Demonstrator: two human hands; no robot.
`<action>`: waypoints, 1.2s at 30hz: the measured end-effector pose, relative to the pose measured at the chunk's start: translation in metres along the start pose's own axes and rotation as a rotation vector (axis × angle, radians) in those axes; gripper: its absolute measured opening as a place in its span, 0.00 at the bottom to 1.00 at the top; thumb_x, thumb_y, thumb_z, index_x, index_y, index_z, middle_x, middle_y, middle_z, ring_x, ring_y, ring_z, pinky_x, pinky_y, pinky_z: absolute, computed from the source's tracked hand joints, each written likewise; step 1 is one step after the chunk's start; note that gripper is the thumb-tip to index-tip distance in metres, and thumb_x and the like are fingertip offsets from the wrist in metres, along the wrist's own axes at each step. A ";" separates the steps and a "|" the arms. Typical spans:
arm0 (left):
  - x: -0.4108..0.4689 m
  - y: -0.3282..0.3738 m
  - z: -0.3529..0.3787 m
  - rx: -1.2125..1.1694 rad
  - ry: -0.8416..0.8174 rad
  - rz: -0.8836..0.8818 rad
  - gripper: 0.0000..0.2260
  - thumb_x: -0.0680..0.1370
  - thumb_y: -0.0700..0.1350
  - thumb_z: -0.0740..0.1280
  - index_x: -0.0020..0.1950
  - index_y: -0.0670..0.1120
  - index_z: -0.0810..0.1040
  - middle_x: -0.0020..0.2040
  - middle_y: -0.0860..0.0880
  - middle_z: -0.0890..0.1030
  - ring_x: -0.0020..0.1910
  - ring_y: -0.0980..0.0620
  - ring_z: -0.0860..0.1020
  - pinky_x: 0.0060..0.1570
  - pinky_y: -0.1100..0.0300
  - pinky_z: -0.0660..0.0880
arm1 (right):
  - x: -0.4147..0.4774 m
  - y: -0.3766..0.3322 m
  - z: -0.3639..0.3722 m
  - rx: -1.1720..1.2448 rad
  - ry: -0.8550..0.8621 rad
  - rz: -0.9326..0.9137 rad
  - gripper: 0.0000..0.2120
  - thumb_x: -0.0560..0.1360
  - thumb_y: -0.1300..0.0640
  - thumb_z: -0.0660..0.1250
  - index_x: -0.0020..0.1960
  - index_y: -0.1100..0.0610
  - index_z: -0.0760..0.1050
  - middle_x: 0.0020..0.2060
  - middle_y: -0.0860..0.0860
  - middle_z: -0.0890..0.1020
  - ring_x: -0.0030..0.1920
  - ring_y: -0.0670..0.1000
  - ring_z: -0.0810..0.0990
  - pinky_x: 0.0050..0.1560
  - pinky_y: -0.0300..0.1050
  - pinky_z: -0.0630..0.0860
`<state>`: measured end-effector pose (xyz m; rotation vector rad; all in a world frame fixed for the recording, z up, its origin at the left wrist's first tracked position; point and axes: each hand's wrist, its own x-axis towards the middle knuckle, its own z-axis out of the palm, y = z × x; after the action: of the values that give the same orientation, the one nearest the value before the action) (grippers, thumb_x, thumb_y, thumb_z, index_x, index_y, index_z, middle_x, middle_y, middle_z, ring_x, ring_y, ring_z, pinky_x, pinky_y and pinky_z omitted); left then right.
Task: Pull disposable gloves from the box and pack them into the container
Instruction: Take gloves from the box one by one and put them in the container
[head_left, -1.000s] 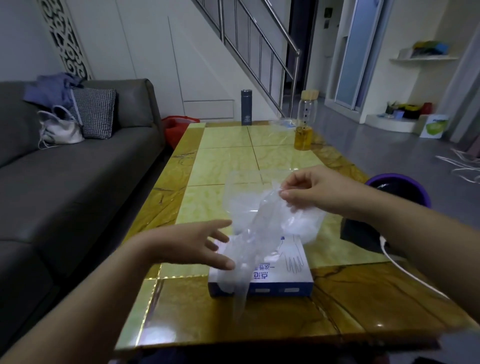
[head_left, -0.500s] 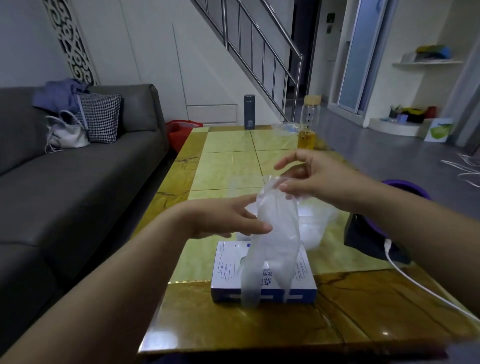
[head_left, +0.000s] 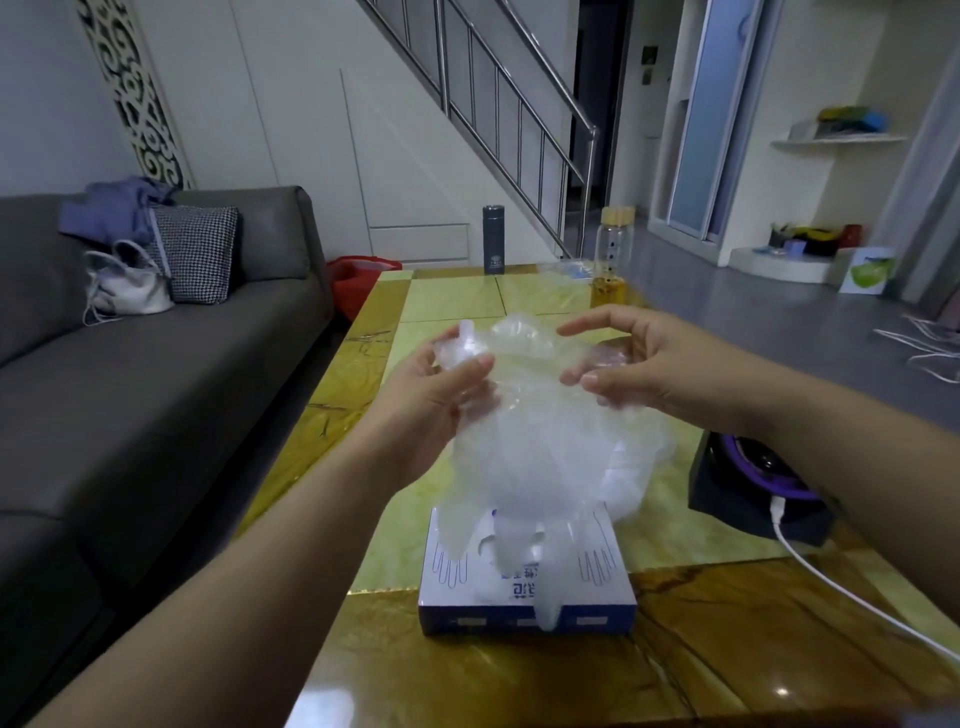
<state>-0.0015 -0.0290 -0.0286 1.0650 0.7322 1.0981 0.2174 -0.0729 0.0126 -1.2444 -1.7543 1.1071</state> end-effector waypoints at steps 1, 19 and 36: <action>0.001 0.003 0.000 0.021 0.055 0.021 0.27 0.74 0.37 0.68 0.72 0.45 0.66 0.55 0.41 0.80 0.45 0.48 0.79 0.48 0.55 0.81 | -0.001 0.000 -0.001 -0.003 -0.014 0.002 0.19 0.74 0.69 0.66 0.57 0.49 0.74 0.48 0.51 0.85 0.46 0.51 0.81 0.45 0.40 0.79; 0.038 0.017 -0.029 -0.054 0.086 -0.104 0.38 0.74 0.33 0.66 0.78 0.54 0.53 0.56 0.46 0.76 0.45 0.50 0.77 0.42 0.58 0.80 | 0.058 0.002 -0.006 -0.224 -0.089 -0.032 0.20 0.76 0.67 0.64 0.64 0.51 0.75 0.59 0.40 0.79 0.56 0.37 0.78 0.46 0.30 0.76; 0.092 -0.049 0.011 1.872 -0.433 -0.090 0.19 0.82 0.56 0.54 0.72 0.55 0.67 0.71 0.53 0.69 0.69 0.50 0.68 0.66 0.54 0.65 | 0.102 0.107 -0.023 -0.931 -0.011 0.354 0.28 0.75 0.66 0.64 0.73 0.52 0.65 0.71 0.51 0.68 0.58 0.50 0.75 0.46 0.35 0.73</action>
<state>0.0547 0.0506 -0.0682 2.6146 1.4012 -0.2778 0.2456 0.0485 -0.0702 -2.1520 -2.1952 0.4213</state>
